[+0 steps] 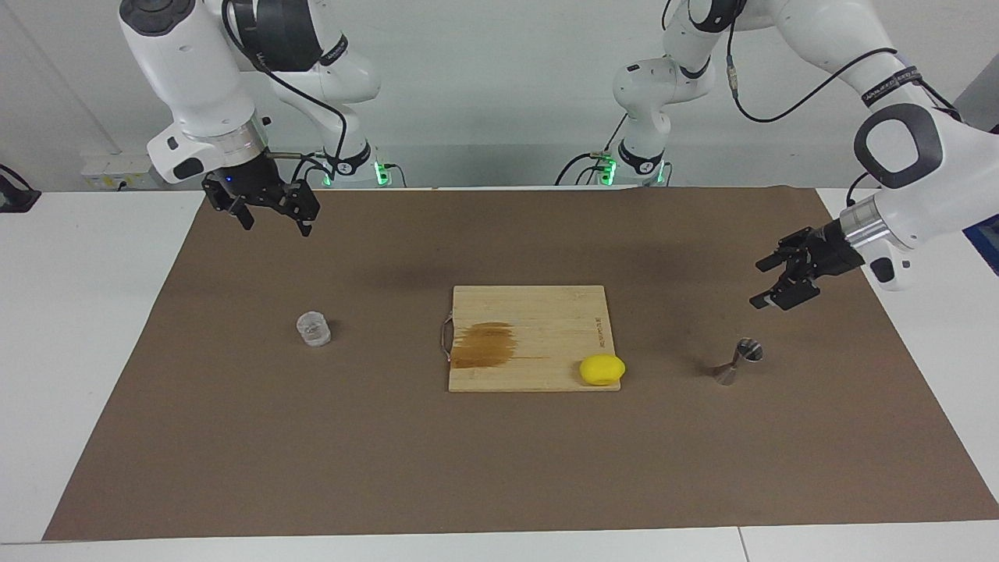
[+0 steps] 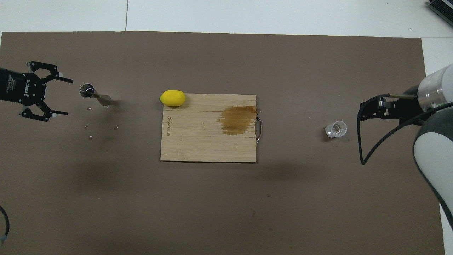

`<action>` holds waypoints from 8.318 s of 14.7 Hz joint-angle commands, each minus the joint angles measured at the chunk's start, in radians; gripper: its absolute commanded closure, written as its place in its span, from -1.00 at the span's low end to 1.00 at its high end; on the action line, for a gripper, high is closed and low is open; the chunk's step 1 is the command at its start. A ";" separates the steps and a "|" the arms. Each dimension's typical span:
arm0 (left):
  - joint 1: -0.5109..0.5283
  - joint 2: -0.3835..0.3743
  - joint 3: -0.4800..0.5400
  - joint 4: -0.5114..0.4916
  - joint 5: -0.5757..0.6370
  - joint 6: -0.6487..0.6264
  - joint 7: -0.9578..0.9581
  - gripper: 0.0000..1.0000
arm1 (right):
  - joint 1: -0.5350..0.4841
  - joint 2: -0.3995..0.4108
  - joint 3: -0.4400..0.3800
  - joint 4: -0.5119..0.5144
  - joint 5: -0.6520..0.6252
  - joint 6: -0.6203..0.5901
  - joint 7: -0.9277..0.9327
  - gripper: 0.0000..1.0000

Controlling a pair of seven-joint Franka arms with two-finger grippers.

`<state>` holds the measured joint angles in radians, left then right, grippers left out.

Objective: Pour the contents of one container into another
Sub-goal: 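Open the left gripper and move it toward the small metal cup, then close the left gripper around the small metal cup, then lift the metal cup with the left gripper and carry it over the board, then set the metal cup on the board while the right gripper reaches the glass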

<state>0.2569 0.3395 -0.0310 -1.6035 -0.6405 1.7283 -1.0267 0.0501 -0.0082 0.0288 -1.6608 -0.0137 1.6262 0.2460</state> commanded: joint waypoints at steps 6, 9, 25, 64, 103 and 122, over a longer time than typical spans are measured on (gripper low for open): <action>0.050 0.012 -0.007 -0.154 -0.229 0.232 -0.099 -1.00 | -0.007 -0.013 0.002 -0.010 0.001 0.001 -0.001 -1.00; 0.039 0.018 -0.007 -0.197 -0.283 0.290 -0.107 -1.00 | -0.007 -0.013 0.002 -0.010 0.001 0.001 -0.001 -1.00; -0.011 0.010 -0.012 -0.266 -0.392 0.363 -0.093 -1.00 | -0.007 -0.013 0.002 -0.010 0.001 0.001 -0.001 -1.00; -0.165 -0.092 -0.086 -0.211 -0.421 0.226 -0.311 1.00 | -0.007 -0.013 0.002 -0.010 0.001 0.001 -0.001 -1.00; -0.870 -0.022 -0.092 -0.331 -0.924 1.137 -0.253 0.95 | -0.143 0.057 0.000 -0.020 0.168 0.034 0.625 -1.00; -0.837 -0.119 -0.081 -0.345 -0.889 0.955 -0.271 -1.00 | -0.390 0.309 0.000 -0.228 0.672 0.215 0.708 -1.00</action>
<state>-0.6179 0.2656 -0.1243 -1.9175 -1.5366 2.7727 -1.3002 -0.3017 0.2840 0.0211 -1.8541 0.6114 1.8241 1.0251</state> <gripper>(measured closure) 0.000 0.000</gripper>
